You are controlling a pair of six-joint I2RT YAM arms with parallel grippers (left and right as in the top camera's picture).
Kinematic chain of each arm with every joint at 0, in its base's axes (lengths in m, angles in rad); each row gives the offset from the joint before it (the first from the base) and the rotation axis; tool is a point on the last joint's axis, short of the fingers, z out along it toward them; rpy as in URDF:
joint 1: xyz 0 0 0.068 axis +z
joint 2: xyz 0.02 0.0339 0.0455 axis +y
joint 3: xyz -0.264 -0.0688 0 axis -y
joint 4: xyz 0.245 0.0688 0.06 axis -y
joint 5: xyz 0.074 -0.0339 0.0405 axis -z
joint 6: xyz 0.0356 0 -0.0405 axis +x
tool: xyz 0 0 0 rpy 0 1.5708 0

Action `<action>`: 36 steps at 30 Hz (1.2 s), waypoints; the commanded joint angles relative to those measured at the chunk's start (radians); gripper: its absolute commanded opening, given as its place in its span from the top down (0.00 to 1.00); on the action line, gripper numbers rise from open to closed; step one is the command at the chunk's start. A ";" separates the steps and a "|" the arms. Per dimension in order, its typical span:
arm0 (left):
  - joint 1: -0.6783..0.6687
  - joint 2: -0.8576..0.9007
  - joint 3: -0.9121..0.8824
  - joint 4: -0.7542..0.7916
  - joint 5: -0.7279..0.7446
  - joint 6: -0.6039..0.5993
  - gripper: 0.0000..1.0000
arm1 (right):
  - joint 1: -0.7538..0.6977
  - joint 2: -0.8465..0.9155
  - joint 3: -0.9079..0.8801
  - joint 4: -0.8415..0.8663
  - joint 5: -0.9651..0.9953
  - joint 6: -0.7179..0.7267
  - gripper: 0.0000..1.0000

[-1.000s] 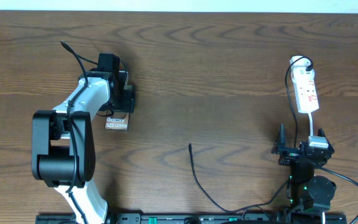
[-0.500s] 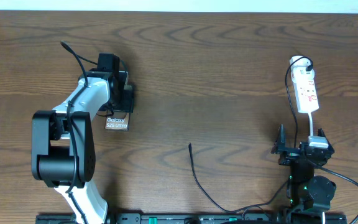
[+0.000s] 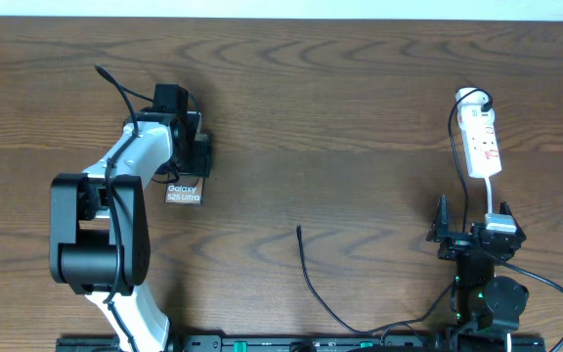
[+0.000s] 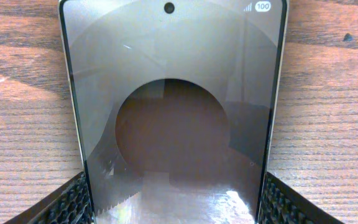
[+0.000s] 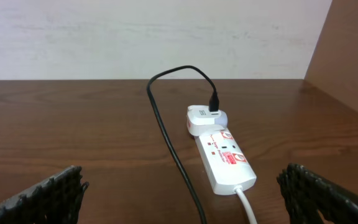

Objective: Plug charger to phone and switch on socket

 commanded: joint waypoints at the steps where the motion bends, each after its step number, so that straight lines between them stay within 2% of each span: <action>1: 0.002 0.077 -0.062 -0.017 0.010 0.003 0.92 | -0.005 -0.006 -0.002 -0.005 0.005 0.010 0.01; 9: 0.002 0.034 -0.037 -0.021 0.010 0.002 0.93 | -0.005 -0.006 -0.002 -0.005 0.005 0.010 0.01; 29: 0.002 -0.306 -0.025 -0.022 0.011 0.002 0.92 | -0.005 -0.006 -0.002 -0.005 0.005 0.010 0.01; 36: 0.002 -0.345 -0.025 -0.037 0.011 0.002 0.93 | -0.005 -0.006 -0.002 -0.005 0.005 0.010 0.01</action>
